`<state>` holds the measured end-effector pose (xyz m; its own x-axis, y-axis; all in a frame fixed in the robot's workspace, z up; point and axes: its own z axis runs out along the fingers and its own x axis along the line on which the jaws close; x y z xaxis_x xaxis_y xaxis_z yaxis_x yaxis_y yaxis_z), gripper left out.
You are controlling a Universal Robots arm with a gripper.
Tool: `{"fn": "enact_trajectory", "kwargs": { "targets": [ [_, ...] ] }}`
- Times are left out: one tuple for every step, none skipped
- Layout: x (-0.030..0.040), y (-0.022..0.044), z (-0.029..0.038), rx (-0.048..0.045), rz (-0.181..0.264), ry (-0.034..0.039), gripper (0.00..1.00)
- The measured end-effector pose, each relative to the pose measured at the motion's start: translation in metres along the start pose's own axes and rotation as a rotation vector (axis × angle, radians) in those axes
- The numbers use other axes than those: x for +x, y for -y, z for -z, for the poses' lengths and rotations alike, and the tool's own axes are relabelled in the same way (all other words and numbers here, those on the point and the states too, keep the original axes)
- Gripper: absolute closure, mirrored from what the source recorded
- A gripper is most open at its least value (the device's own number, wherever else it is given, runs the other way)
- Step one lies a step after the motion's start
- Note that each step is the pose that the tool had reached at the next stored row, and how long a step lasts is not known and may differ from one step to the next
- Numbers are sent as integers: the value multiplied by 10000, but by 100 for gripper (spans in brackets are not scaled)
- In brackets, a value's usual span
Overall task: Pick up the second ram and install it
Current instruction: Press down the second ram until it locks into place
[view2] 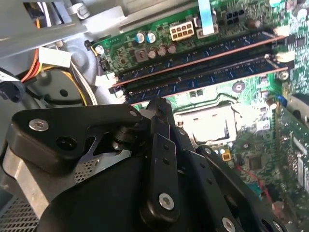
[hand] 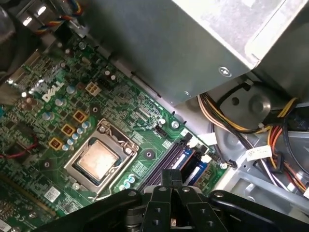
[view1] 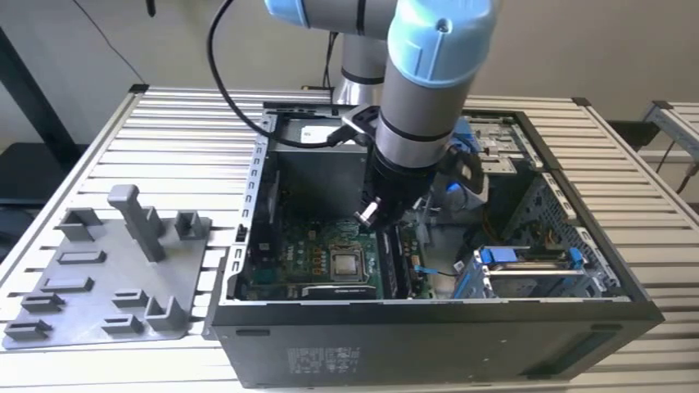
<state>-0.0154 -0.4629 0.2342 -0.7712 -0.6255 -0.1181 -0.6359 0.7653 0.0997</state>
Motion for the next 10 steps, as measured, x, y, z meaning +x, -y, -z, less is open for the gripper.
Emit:
{"fn": "enact_trajectory", "kwargs": {
  "targets": [
    [0,0,1,58,113,-2,89],
    [0,0,1,111,220,-23,89],
    [0,0,0,161,334,-62,89],
    [-1,0,0,204,455,-108,89],
    [0,1,0,232,586,-149,89],
    [0,1,-1,239,732,-178,89],
    [1,0,-2,239,887,-205,89],
    [1,0,-2,233,1052,-230,89],
    [1,0,-1,223,1224,-251,89],
    [1,0,-1,211,1388,-260,89]
  ]
}}
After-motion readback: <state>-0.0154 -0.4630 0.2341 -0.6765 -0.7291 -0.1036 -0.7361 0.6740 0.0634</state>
